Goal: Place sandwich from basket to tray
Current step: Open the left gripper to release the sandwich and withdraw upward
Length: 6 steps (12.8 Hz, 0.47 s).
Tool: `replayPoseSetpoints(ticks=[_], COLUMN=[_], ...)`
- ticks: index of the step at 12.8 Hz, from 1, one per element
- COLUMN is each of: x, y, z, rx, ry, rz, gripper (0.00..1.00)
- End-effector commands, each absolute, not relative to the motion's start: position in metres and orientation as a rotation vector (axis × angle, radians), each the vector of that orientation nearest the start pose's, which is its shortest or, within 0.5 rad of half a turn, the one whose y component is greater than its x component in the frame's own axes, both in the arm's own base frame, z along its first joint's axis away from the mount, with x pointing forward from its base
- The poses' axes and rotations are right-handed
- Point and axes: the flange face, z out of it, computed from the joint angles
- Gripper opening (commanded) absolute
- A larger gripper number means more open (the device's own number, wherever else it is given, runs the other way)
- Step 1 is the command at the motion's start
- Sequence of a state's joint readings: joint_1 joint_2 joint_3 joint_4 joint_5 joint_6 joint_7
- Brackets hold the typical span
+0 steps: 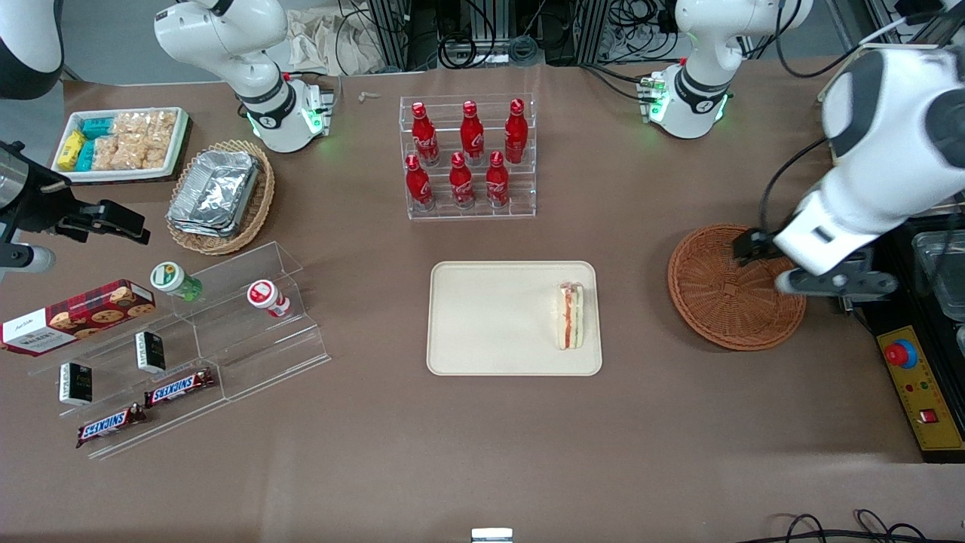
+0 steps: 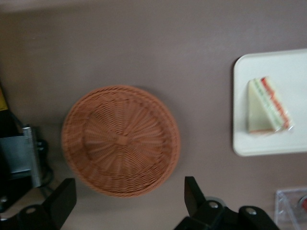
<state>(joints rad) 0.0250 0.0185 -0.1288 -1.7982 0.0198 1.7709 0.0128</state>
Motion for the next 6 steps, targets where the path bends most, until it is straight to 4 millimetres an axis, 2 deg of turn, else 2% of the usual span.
replayPoseSetpoints(ticks=[1, 3, 6], x=[0.54, 0.547, 0.556], y=[-0.004, 0.008, 0.007], z=[0.532, 0.545, 0.547], rx=[-3.129, -3.11, -3.099], ry=[0.338, 0.366, 0.37], rz=[0.098, 0.08, 0.074], gripper=[1.0, 1.0, 1.0])
